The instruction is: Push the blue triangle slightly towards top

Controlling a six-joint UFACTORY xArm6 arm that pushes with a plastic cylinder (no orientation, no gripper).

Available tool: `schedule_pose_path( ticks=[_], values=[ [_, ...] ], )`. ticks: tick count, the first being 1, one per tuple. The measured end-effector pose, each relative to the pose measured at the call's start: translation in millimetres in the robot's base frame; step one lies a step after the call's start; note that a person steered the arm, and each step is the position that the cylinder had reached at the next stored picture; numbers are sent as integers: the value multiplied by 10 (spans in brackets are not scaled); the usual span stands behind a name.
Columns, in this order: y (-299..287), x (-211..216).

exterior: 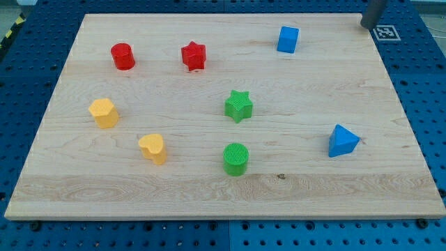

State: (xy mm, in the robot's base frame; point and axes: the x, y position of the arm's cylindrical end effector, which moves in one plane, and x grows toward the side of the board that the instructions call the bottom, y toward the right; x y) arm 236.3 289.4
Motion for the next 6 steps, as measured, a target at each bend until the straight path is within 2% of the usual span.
schedule_pose_path(
  ticks=[3,5,6],
  values=[
    [-290,367],
    [-321,437],
    [-420,678]
  ],
)
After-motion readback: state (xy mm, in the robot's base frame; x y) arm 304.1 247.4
